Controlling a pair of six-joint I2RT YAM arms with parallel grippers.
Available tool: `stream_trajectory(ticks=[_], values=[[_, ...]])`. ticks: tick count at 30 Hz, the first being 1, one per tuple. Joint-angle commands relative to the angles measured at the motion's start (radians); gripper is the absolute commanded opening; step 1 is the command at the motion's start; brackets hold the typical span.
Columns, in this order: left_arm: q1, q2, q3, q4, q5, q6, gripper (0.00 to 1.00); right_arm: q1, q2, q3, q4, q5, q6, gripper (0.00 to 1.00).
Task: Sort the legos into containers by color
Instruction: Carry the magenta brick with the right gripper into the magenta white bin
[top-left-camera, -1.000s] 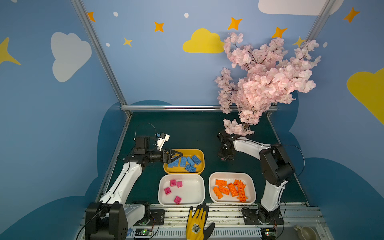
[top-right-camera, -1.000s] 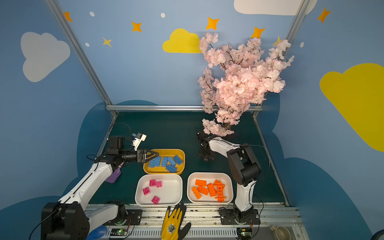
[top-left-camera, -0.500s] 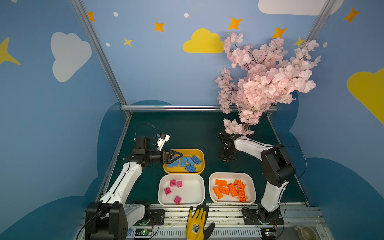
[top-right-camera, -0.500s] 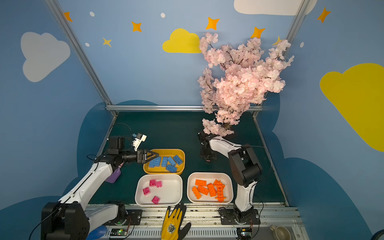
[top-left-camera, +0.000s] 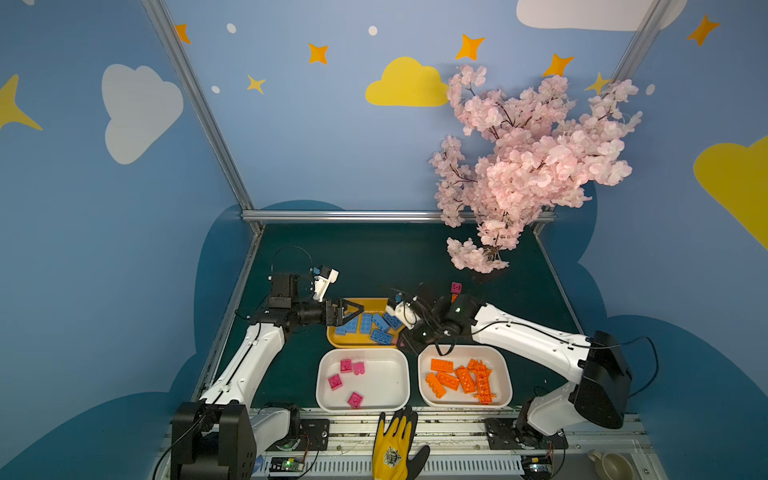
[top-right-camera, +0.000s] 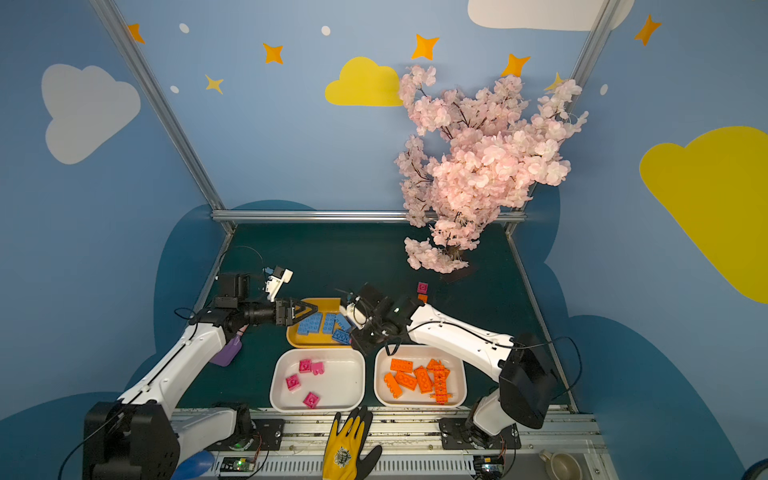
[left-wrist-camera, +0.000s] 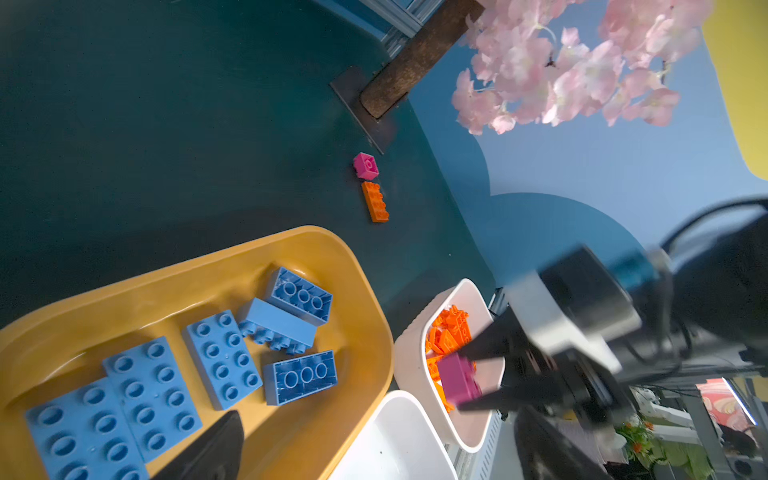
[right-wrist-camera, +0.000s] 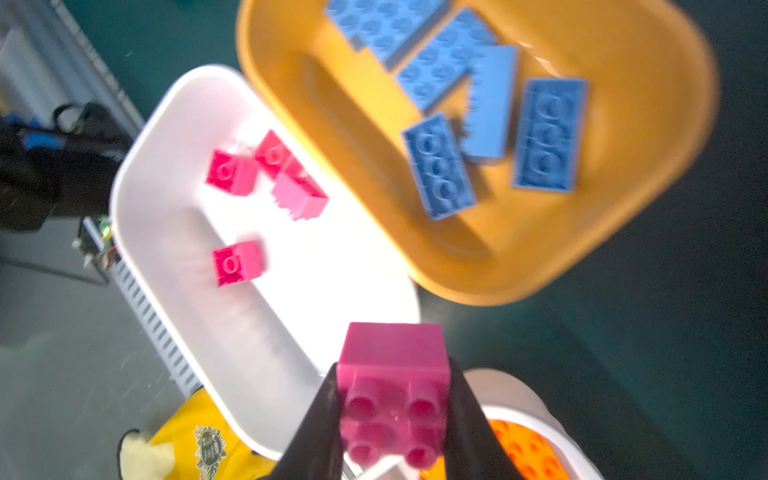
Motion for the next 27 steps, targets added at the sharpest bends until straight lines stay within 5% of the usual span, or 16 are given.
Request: stream_trajectory(ticks=[1, 8, 15, 20, 27], values=[[0.007, 0.012, 0.033, 0.008, -0.083, -0.027, 0.99, 0.062, 0.014, -0.049, 0.156, -0.092, -0.17, 0.15], [0.006, 0.024, 0.011, 0.065, -0.069, -0.065, 0.99, 0.17, 0.218, 0.032, 0.165, -0.059, -0.382, 0.17], [0.006, 0.011, 0.0, 0.065, -0.044, -0.073, 0.99, 0.17, 0.307, 0.091, 0.213, -0.054, -0.389, 0.48], [0.005, 0.004, 0.005, 0.037, -0.023, -0.055, 1.0, 0.099, 0.139, 0.005, 0.209, -0.065, -0.287, 0.57], [0.005, -0.041, -0.011, -0.027, -0.004, -0.027, 0.99, -0.148, -0.215, -0.202, 0.082, -0.025, -0.122, 0.66]])
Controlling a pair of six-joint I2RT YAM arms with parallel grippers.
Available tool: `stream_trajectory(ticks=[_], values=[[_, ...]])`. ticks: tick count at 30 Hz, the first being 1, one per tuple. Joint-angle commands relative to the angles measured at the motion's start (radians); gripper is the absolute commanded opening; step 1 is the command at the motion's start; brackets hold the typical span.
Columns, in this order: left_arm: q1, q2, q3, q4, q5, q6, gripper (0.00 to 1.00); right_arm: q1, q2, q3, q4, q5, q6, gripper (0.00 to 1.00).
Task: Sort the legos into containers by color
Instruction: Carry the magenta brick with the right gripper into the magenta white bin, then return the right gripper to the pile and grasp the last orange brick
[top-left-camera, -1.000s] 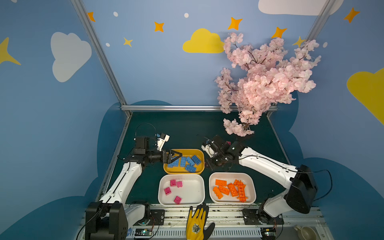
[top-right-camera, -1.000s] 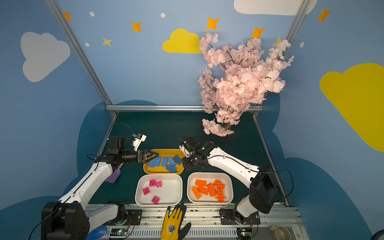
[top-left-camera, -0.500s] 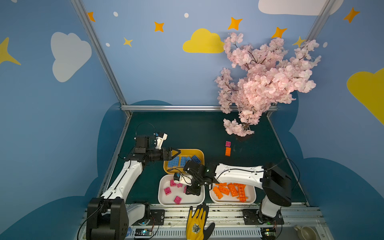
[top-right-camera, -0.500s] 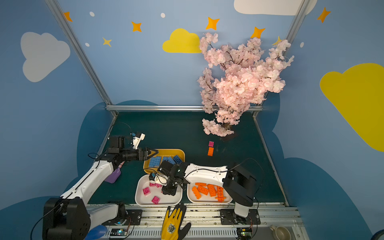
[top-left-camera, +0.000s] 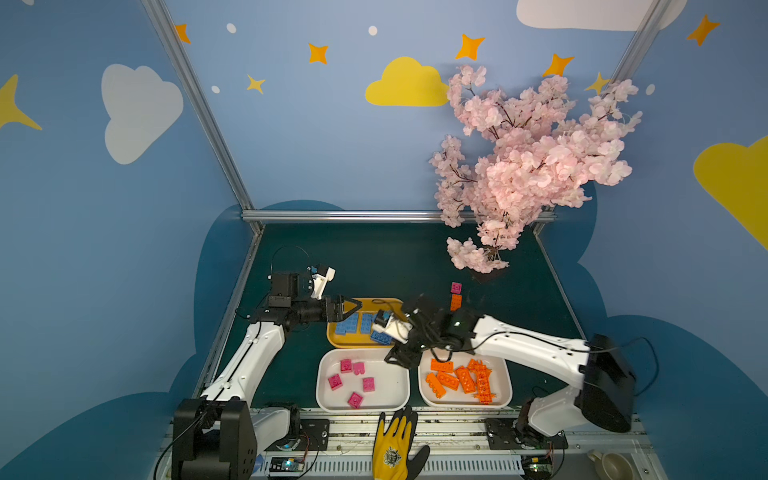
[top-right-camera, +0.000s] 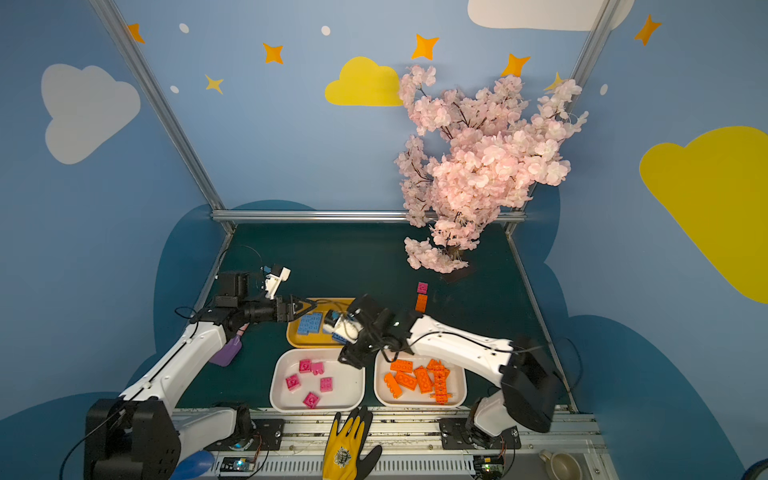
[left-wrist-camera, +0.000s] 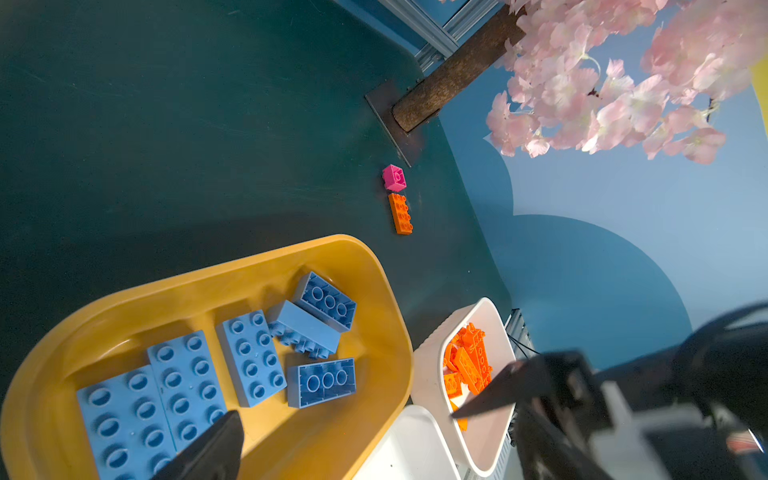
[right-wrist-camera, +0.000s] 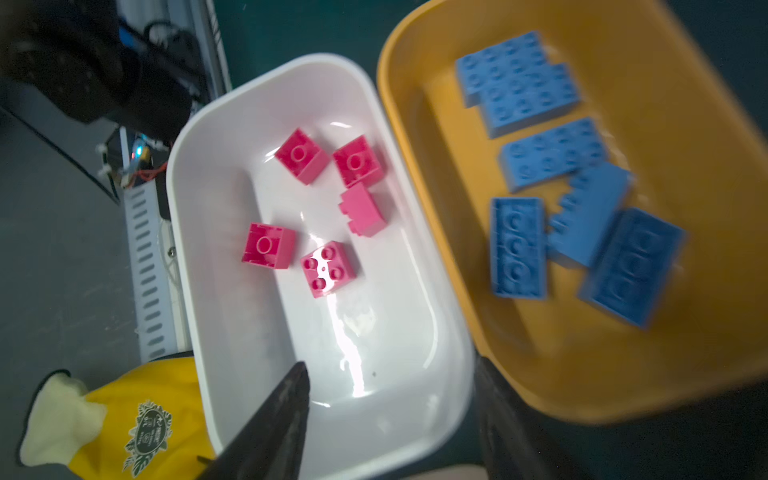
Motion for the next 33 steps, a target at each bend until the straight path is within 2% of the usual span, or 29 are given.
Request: stream_trajectory(ticks=[1, 5, 9, 12, 17, 22, 28, 30, 33], values=[[0.002, -0.039, -0.016, -0.041, 0.036, 0.023, 1.0, -0.099, -0.116, -0.098, -0.071, 0.071, 0.101, 0.68], [0.002, -0.063, -0.039, -0.024, 0.059, -0.011, 1.0, -0.238, -0.169, -0.171, -0.047, 0.28, 0.236, 0.77], [0.002, -0.089, -0.06, 0.01, 0.075, -0.042, 1.0, -0.354, -0.073, -0.16, -0.046, 0.445, 0.361, 0.77], [0.002, -0.086, -0.056, 0.017, 0.083, -0.047, 1.0, -0.402, 0.035, -0.125, -0.021, 0.497, 0.454, 0.77], [0.003, -0.085, -0.037, 0.007, 0.084, -0.045, 1.0, -0.431, 0.207, -0.045, 0.038, 0.53, 0.521, 0.77], [0.005, -0.087, -0.039, 0.011, 0.086, -0.049, 1.0, -0.479, 0.335, 0.045, 0.064, 0.495, 0.532, 0.75], [0.009, -0.102, -0.051, 0.01, 0.08, -0.048, 1.0, -0.525, 0.448, 0.155, -0.006, 0.442, 0.531, 0.68], [0.012, -0.105, -0.056, 0.012, 0.08, -0.049, 1.0, -0.537, 0.496, 0.216, -0.072, 0.392, 0.543, 0.64], [0.013, -0.108, -0.057, 0.009, 0.082, -0.046, 0.99, -0.542, 0.564, 0.276, -0.142, 0.377, 0.556, 0.57]])
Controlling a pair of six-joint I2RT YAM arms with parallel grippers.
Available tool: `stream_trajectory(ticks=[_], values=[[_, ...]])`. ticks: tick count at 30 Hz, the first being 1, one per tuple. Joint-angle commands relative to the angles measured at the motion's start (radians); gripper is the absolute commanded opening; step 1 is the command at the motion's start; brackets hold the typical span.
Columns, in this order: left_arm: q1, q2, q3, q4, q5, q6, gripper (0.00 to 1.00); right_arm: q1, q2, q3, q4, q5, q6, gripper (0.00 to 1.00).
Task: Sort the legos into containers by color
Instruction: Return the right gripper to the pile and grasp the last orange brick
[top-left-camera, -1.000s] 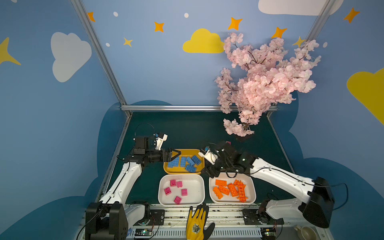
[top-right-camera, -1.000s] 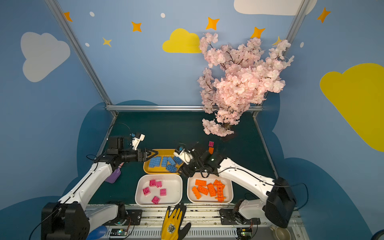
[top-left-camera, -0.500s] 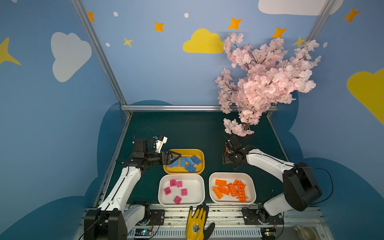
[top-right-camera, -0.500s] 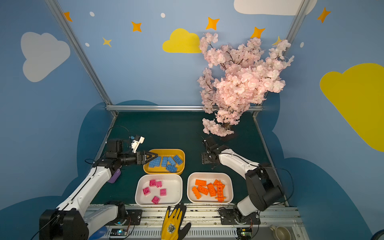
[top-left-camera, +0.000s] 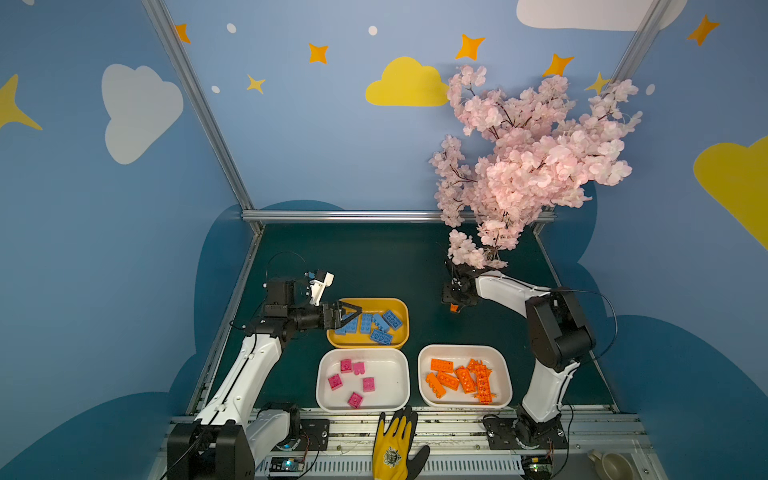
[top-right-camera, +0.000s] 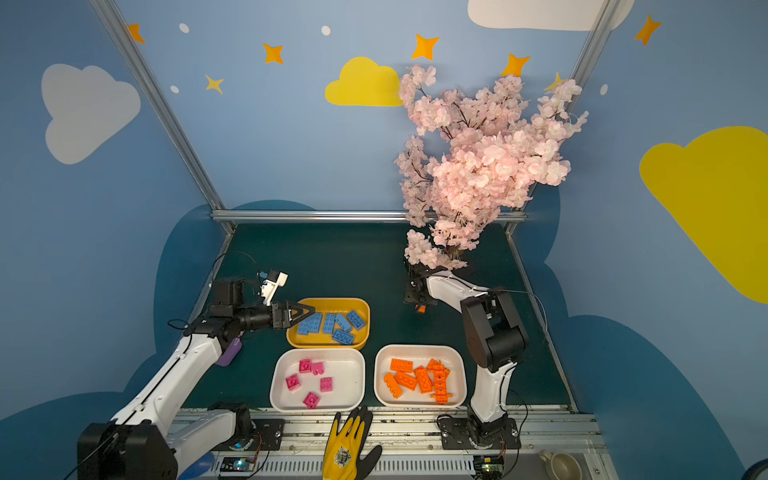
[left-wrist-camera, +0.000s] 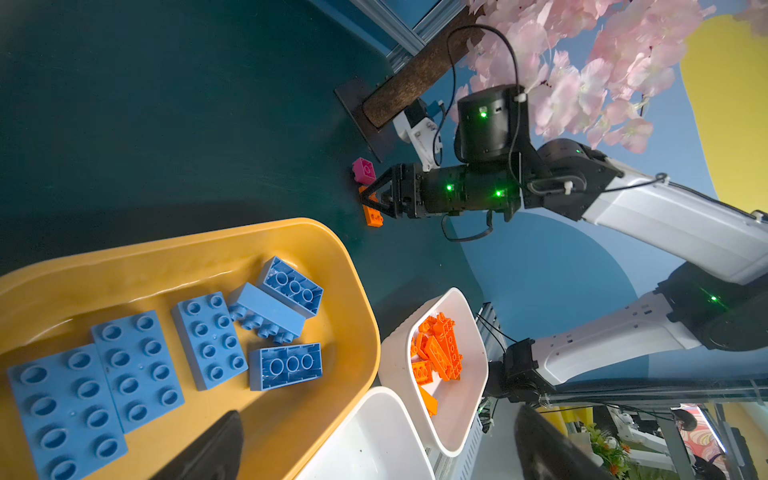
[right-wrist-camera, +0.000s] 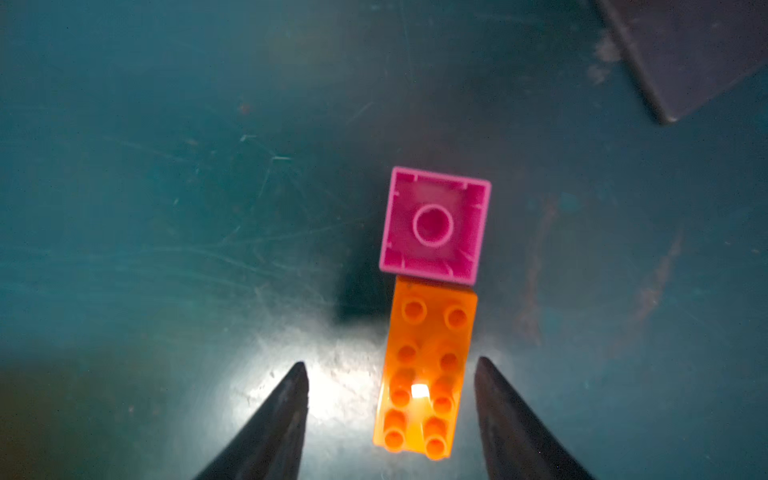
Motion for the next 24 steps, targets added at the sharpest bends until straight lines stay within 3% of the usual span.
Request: stream_trajectory(ticks=[1, 15, 19, 24], values=[[0.008, -0.012, -0.003, 0.005, 0.015, 0.006, 1.0, -0.006, 0.046, 0.037, -0.096, -0.05, 0.03, 0.56], [0.014, -0.002, -0.005, 0.009, 0.016, 0.013, 1.0, -0.002, 0.003, -0.003, -0.143, 0.035, -0.012, 0.57], [0.014, 0.005, -0.001, 0.011, 0.017, 0.015, 1.0, -0.002, 0.033, -0.002, -0.126, 0.004, -0.007, 0.53], [0.014, 0.0, 0.0, 0.001, 0.016, 0.021, 0.99, -0.004, 0.074, 0.007, -0.111, -0.035, -0.024, 0.4]])
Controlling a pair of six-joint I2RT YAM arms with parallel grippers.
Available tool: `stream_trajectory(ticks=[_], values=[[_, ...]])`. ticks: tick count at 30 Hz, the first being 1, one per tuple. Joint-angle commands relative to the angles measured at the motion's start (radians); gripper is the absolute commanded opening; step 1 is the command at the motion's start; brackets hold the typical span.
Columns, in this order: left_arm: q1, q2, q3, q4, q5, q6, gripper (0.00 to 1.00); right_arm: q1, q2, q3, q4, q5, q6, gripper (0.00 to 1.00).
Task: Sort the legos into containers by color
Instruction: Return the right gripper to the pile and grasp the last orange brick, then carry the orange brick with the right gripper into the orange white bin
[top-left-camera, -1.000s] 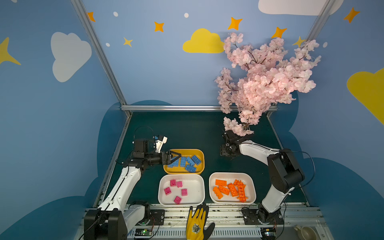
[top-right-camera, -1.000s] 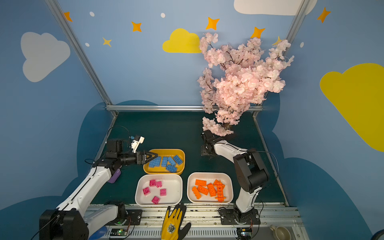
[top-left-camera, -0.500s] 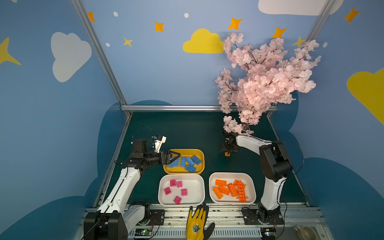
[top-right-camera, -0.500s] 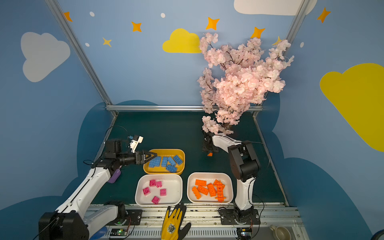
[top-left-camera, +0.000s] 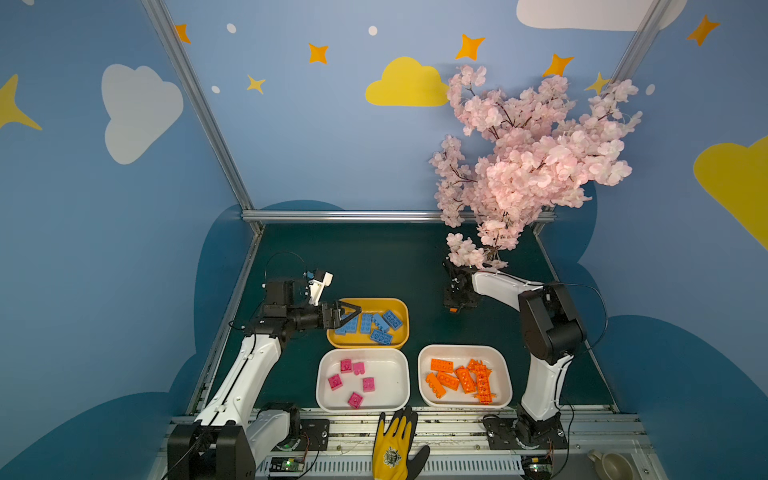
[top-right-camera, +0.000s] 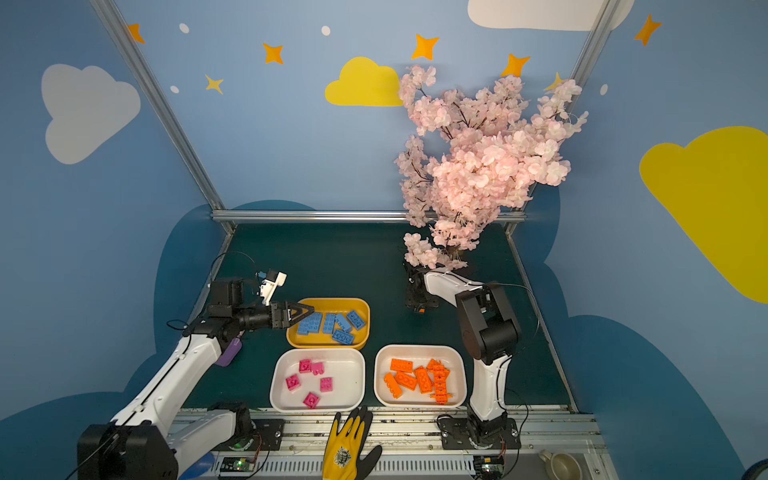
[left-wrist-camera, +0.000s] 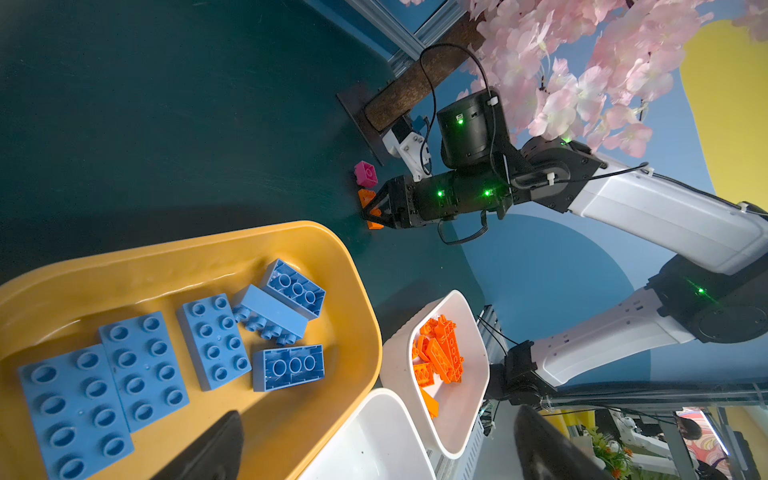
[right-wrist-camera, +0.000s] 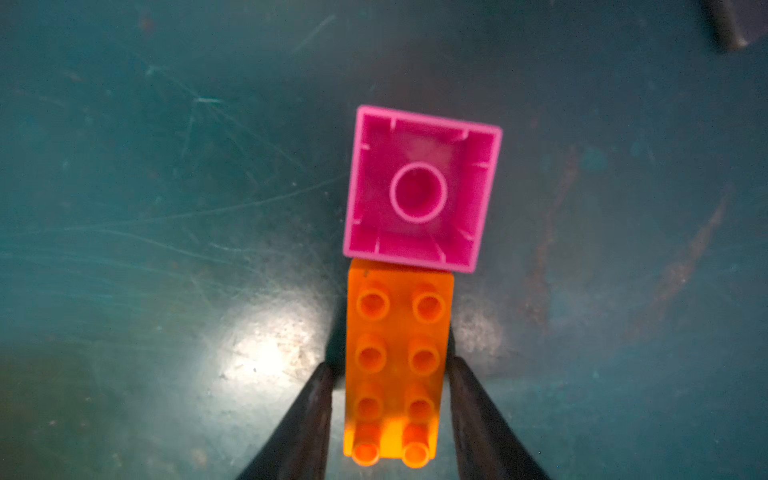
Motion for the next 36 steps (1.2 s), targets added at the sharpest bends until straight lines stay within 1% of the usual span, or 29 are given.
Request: stream_trajectory(ticks=[1, 4, 6, 7, 11, 14, 18, 20, 23, 27, 29, 31, 33, 36], values=[[0.005, -0.001, 0.0, -0.002, 0.015, 0.019, 1.0, -0.003, 0.045, -0.013, -0.017, -0.031, -0.012, 0.37], [0.006, -0.005, 0.0, -0.006, 0.013, 0.022, 0.99, -0.006, 0.019, -0.039, -0.004, -0.051, -0.02, 0.29], [0.006, -0.003, 0.0, -0.009, 0.012, 0.024, 1.0, -0.007, -0.022, -0.054, 0.004, -0.075, -0.049, 0.21], [0.006, -0.004, 0.001, -0.006, 0.014, 0.025, 0.99, -0.005, -0.047, -0.054, -0.001, -0.089, -0.065, 0.2], [0.008, 0.002, 0.012, -0.018, 0.012, 0.034, 1.0, 0.037, -0.17, -0.061, -0.021, -0.143, -0.151, 0.18], [0.011, 0.009, 0.024, -0.031, 0.007, 0.042, 1.0, 0.103, -0.283, -0.092, -0.024, -0.192, -0.222, 0.18], [0.016, 0.017, 0.037, -0.028, 0.01, 0.045, 1.0, 0.187, -0.425, -0.155, -0.043, -0.305, -0.276, 0.18], [0.016, 0.017, 0.043, -0.031, 0.011, 0.043, 0.99, 0.233, -0.495, -0.193, -0.079, -0.309, -0.291, 0.18], [0.017, 0.017, 0.04, -0.025, 0.013, 0.039, 0.99, 0.297, -0.595, -0.258, -0.145, -0.306, -0.249, 0.19], [0.016, 0.026, 0.041, -0.02, 0.018, 0.042, 0.99, 0.378, -0.702, -0.35, -0.271, -0.266, -0.109, 0.19], [0.015, 0.033, 0.044, -0.016, 0.019, 0.041, 0.99, 0.415, -0.763, -0.41, -0.296, -0.255, -0.037, 0.19], [0.017, 0.043, 0.049, -0.012, 0.022, 0.04, 0.99, 0.438, -0.813, -0.466, -0.313, -0.246, 0.027, 0.19], [0.016, 0.047, 0.048, -0.005, 0.024, 0.038, 1.0, 0.453, -0.844, -0.51, -0.321, -0.253, 0.065, 0.19], [0.017, 0.057, 0.049, -0.002, 0.028, 0.039, 1.0, 0.466, -0.858, -0.559, -0.331, -0.261, 0.091, 0.23]])
